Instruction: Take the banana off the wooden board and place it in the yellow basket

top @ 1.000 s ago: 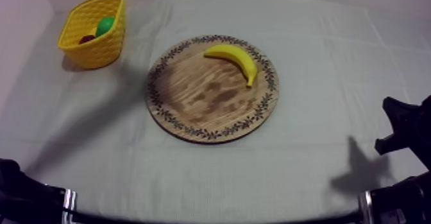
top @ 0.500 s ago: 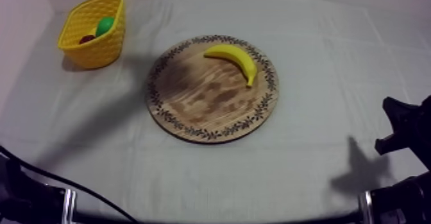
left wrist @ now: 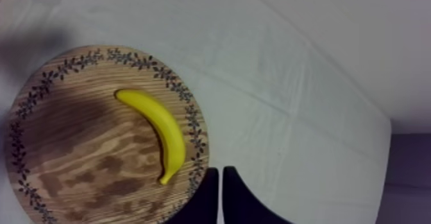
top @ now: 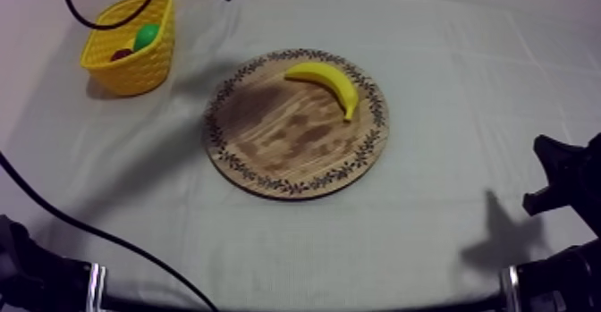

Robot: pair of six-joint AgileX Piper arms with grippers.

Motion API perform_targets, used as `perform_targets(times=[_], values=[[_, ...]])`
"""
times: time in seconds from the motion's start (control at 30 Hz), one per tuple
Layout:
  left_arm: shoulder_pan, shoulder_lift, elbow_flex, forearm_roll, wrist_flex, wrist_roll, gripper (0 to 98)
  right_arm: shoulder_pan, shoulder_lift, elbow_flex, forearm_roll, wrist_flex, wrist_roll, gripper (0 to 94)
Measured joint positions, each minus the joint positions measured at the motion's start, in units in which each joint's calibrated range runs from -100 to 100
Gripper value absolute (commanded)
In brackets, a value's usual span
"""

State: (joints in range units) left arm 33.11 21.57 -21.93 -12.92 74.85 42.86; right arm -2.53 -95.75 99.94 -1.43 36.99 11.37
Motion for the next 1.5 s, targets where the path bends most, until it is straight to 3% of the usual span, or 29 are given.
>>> perform_targets(times=[0.13, 0.2, 0.27, 0.4, 0.67, 0.77, 1.13, 1.37, 1.5], values=[[-0.04, 1.07, -0.68, -0.62, -0.63, 0.03, 0.8, 0.00, 0.00, 0.00, 0.00, 0.00, 0.00, 0.3], [-0.04, 1.29, -0.45, -1.15, -1.58, -0.32, 11.1, 0.00, 0.00, 0.00, 0.00, 0.00, 0.00, 0.3], [-0.17, 1.23, 0.27, -1.28, -2.72, -0.75, 27.4, 0.00, 0.00, 0.00, 0.00, 0.00, 0.00, 0.3], [-0.64, 0.60, 2.39, 0.45, -4.70, -2.21, 51.4, 0.00, 0.00, 0.00, 0.00, 0.02, 0.00, 0.3], [-1.30, -0.24, 5.97, 4.19, -5.80, -3.43, 74.2, 0.00, 0.00, 0.00, 0.00, 0.02, 0.00, 0.3], [-1.18, -0.43, 6.57, 5.53, -5.64, -3.48, 76.8, 0.00, 0.00, 0.00, 0.00, 0.02, 0.00, 0.3], [-0.09, 0.94, 10.67, 7.69, -6.63, -4.03, 76.3, 0.00, 0.00, 0.00, 0.00, 0.02, 0.00, 0.3], [1.49, 4.75, 11.98, 7.71, -7.11, -3.57, 75.9, 0.00, 0.00, 0.00, 0.00, 0.02, 0.00, 0.3], [2.52, 7.82, 10.96, 6.77, -7.28, -2.70, 75.1, 0.00, 0.00, 0.00, 0.00, 0.02, 0.00, 0.3]])
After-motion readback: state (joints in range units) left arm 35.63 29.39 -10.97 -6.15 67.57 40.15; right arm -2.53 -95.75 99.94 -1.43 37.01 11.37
